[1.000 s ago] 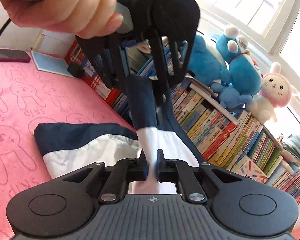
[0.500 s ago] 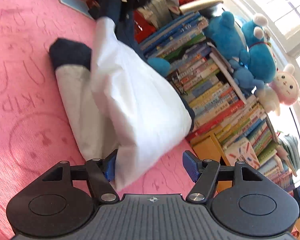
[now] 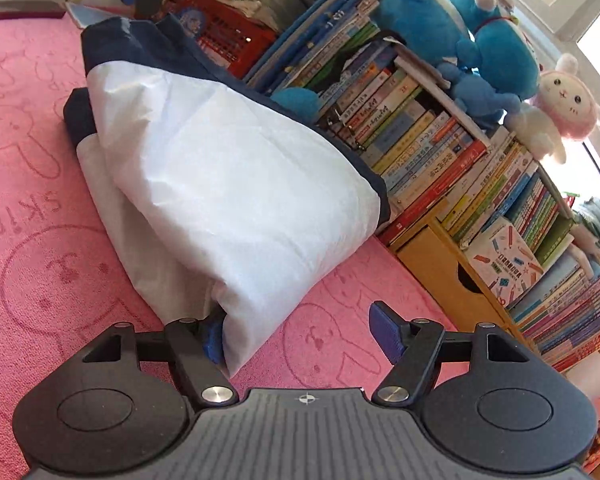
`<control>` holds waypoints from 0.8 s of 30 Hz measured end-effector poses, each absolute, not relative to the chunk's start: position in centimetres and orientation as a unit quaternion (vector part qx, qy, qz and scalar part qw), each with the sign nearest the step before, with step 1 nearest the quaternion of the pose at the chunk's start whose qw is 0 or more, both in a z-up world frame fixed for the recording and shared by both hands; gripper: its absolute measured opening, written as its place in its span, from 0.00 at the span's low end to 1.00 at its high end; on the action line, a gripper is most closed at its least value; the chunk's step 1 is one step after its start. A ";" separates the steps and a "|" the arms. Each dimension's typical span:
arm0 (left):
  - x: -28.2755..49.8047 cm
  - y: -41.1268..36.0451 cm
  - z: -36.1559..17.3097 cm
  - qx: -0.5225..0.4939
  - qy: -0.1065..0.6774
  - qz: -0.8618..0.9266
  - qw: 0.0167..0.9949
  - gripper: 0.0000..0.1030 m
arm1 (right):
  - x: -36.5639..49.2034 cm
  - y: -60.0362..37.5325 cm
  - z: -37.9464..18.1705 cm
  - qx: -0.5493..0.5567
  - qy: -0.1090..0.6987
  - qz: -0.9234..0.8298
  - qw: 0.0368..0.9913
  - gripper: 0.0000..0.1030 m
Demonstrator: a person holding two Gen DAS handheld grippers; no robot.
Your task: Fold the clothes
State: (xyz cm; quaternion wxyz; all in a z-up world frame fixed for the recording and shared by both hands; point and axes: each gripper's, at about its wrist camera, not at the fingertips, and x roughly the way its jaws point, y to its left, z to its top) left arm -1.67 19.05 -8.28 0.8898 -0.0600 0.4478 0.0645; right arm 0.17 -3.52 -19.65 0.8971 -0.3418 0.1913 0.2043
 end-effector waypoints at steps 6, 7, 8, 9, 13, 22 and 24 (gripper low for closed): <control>0.5 17.8 -14.0 -0.044 0.511 0.073 0.855 0.31 | 1.1 -5.2 -19.6 -0.296 0.220 0.154 0.917 0.81; 0.5 17.6 -14.7 -0.038 0.517 0.078 0.852 0.31 | 0.5 -4.6 -19.7 -0.323 0.197 0.159 0.912 0.81; 0.4 17.5 -15.0 -0.027 0.518 0.080 0.851 0.32 | -0.1 -4.1 -19.9 -0.343 0.175 0.170 0.907 0.81; 0.4 17.3 -15.4 -0.016 0.519 0.082 0.851 0.35 | -0.4 -3.6 -20.0 -0.353 0.159 0.185 0.903 0.81; 0.3 16.6 -16.2 0.046 0.514 0.089 0.852 0.59 | 0.6 -2.4 -21.1 -0.393 0.178 0.201 0.880 0.28; -0.6 15.2 -15.7 0.004 0.534 0.041 0.844 0.65 | -0.6 -6.0 -18.4 -0.407 0.195 0.186 0.873 0.11; -1.6 14.0 -15.9 0.013 0.536 0.027 0.844 0.65 | -1.6 -7.3 -18.4 -0.417 0.209 0.179 0.866 0.11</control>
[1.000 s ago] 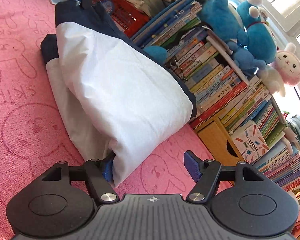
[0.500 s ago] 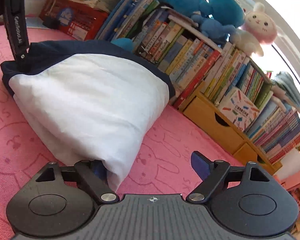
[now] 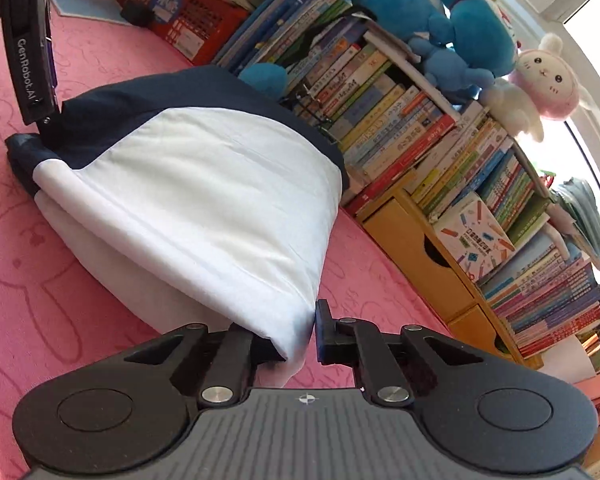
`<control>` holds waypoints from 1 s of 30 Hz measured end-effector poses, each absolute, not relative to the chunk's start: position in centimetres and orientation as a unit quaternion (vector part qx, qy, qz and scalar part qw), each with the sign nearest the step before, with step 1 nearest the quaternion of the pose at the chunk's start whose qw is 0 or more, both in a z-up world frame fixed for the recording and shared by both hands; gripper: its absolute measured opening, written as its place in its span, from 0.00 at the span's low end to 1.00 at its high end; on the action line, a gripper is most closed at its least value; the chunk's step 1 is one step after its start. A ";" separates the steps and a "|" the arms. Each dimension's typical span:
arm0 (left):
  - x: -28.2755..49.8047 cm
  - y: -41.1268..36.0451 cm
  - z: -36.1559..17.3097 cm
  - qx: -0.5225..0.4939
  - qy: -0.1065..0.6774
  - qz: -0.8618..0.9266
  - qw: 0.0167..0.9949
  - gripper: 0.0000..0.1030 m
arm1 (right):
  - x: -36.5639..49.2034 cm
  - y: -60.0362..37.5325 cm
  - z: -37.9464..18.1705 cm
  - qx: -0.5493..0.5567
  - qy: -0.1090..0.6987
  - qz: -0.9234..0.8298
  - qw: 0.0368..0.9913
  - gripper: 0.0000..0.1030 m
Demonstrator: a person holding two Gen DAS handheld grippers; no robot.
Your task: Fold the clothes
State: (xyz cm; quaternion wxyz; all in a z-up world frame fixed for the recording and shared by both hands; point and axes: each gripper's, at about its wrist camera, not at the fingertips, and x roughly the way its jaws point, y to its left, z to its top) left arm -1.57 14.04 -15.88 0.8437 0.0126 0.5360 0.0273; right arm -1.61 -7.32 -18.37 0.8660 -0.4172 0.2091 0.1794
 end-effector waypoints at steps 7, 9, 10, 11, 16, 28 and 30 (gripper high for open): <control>-2.7 13.8 -16.4 -0.029 0.538 0.033 0.842 0.66 | -6.1 -10.0 -19.3 -0.438 0.282 0.261 0.812 0.34; -2.9 14.1 -16.5 -0.032 0.535 0.032 0.844 0.68 | -5.8 -10.1 -16.8 -0.389 0.313 0.272 0.823 0.67; -3.0 14.3 -16.6 -0.036 0.533 0.031 0.845 0.68 | -5.6 -10.1 -15.3 -0.358 0.326 0.281 0.829 0.68; -3.1 14.5 -16.6 -0.040 0.531 0.031 0.846 0.70 | -5.4 -10.2 -13.8 -0.327 0.339 0.290 0.833 0.68; -3.8 14.7 -16.8 -0.050 0.523 0.032 0.850 0.72 | -1.5 -7.6 -9.6 -0.206 0.389 0.302 0.846 0.31; -5.9 14.9 -17.4 -0.037 0.500 0.040 0.864 0.80 | 15.3 12.0 -18.1 -0.257 0.382 0.331 0.823 0.07; -5.9 14.9 -17.4 -0.038 0.498 0.041 0.865 0.81 | 16.4 13.6 -18.4 -0.269 0.377 0.344 0.817 0.05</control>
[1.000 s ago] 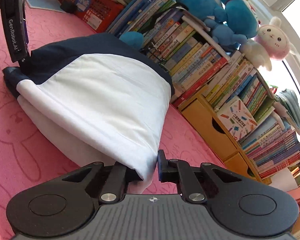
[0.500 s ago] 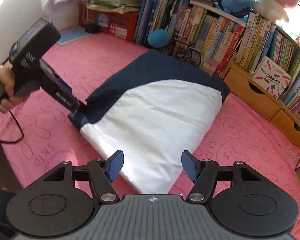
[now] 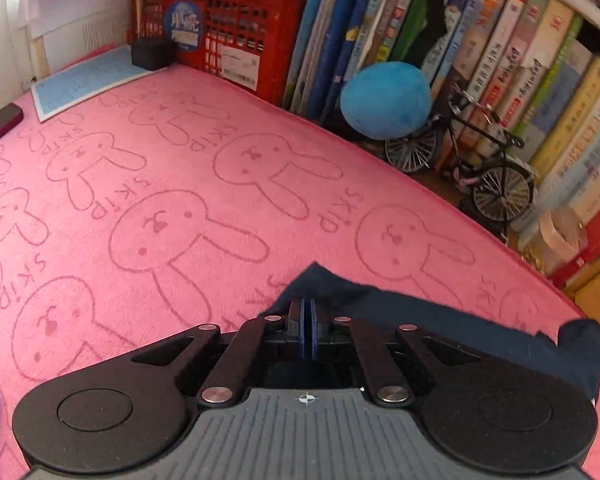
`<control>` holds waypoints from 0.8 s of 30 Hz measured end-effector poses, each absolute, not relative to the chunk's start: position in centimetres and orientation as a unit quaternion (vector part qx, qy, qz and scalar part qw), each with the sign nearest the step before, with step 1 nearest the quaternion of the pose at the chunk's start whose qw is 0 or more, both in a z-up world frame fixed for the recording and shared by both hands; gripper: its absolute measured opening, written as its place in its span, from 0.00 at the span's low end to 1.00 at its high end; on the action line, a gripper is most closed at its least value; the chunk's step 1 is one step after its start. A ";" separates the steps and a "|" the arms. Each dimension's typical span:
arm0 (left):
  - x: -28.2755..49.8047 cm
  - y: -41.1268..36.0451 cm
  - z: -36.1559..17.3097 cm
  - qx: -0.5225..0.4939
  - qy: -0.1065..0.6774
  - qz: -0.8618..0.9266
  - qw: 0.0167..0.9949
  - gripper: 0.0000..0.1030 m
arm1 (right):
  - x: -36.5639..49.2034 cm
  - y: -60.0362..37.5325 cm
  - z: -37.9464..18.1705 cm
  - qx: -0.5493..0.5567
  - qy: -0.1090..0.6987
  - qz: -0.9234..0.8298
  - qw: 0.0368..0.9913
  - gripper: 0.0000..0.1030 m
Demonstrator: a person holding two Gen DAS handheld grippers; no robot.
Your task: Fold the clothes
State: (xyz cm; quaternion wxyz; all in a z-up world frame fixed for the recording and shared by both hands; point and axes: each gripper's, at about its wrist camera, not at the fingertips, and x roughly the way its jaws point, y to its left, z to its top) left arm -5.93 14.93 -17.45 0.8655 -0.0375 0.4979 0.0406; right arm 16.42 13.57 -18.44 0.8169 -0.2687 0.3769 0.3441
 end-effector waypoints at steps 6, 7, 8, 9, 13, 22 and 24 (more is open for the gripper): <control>-6.0 15.4 -17.4 -0.039 0.501 0.033 0.864 0.82 | 18.7 12.3 -14.3 -0.195 0.407 0.346 0.823 0.14; -6.1 15.5 -17.4 -0.038 0.501 0.033 0.864 0.83 | 18.1 11.2 -13.1 -0.184 0.392 0.346 0.832 0.19; -6.1 15.5 -17.4 -0.036 0.500 0.031 0.865 0.83 | 16.7 9.8 -12.0 -0.192 0.365 0.344 0.843 0.37; -6.1 15.5 -17.5 -0.034 0.501 0.031 0.864 0.84 | 15.1 8.3 -11.0 -0.206 0.335 0.341 0.854 0.62; -6.0 15.5 -17.5 -0.032 0.503 0.032 0.863 0.86 | 4.1 3.1 -10.8 -0.331 0.236 0.358 0.841 0.81; -5.5 15.7 -17.6 -0.035 0.518 0.048 0.854 0.95 | -12.4 -3.4 -19.4 -0.544 0.068 0.398 0.736 0.85; -5.4 15.8 -17.7 -0.037 0.522 0.053 0.850 0.97 | -12.2 -2.9 -21.5 -0.568 0.036 0.358 0.740 0.87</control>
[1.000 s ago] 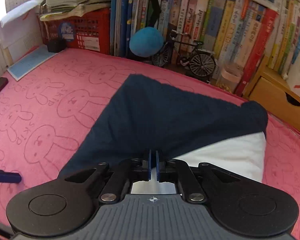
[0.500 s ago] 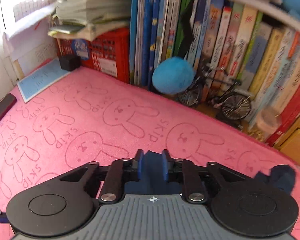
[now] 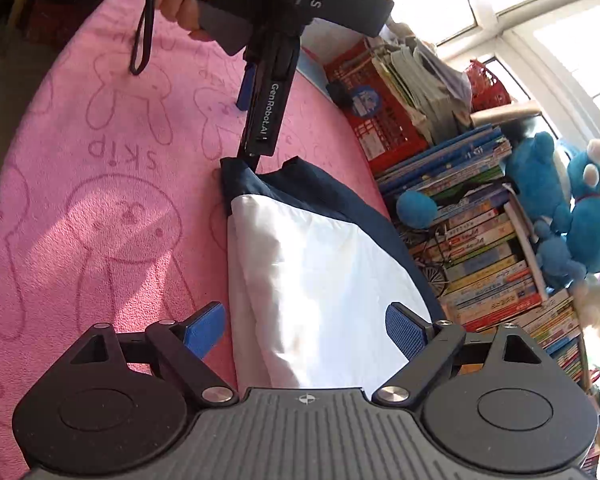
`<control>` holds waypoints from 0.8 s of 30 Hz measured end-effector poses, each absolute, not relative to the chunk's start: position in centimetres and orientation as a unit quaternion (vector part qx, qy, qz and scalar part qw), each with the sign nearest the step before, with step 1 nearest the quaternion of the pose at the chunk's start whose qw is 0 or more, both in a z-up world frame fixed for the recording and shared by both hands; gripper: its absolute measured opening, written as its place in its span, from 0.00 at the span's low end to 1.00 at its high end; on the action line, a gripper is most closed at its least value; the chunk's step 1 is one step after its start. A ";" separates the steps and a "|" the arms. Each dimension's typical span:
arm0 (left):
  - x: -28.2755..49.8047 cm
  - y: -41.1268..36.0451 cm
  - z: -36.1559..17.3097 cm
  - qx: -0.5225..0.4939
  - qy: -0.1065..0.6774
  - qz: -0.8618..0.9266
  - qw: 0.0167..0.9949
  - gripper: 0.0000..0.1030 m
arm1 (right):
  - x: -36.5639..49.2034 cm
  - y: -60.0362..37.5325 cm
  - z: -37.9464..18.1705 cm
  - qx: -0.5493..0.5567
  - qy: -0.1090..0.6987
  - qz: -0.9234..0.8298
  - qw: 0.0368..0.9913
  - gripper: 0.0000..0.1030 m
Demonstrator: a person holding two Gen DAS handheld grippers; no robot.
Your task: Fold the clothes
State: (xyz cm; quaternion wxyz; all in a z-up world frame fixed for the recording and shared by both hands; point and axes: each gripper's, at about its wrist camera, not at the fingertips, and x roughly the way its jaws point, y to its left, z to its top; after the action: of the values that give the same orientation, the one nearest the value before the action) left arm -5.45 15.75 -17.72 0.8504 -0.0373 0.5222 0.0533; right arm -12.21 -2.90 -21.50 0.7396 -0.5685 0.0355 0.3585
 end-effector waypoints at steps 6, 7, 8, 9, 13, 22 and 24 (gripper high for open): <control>-5.4 16.0 -18.0 -0.031 0.527 0.053 0.847 1.00 | -4.8 -7.5 -21.9 -0.530 0.107 0.215 0.813 0.92; -5.4 16.0 -18.1 -0.032 0.527 0.052 0.847 1.00 | -4.2 -7.7 -21.7 -0.520 0.124 0.210 0.819 0.93; -5.4 16.0 -18.0 -0.031 0.528 0.053 0.847 1.00 | -3.7 -7.9 -21.6 -0.510 0.142 0.208 0.823 0.93; -5.2 15.9 -18.0 -0.027 0.532 0.055 0.844 1.00 | -3.4 -7.7 -21.6 -0.507 0.151 0.206 0.823 0.93; -5.4 16.0 -16.4 0.007 0.547 0.101 0.831 0.77 | -3.3 -6.2 -21.4 -0.499 0.145 0.206 0.829 0.90; -10.2 14.9 -12.1 -0.335 0.485 -0.005 0.808 0.82 | -4.3 -4.9 -20.9 -0.426 0.185 0.264 0.845 0.42; -10.3 13.6 -14.2 -0.418 0.476 -0.007 0.774 0.82 | -4.2 -4.8 -20.7 -0.411 0.190 0.260 0.853 0.39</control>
State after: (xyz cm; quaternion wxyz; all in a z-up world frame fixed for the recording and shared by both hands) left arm -10.31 13.57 -14.20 0.7739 -0.4176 0.4761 -0.0072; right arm -4.16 -4.84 -20.67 0.8528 -0.4112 0.1902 0.2599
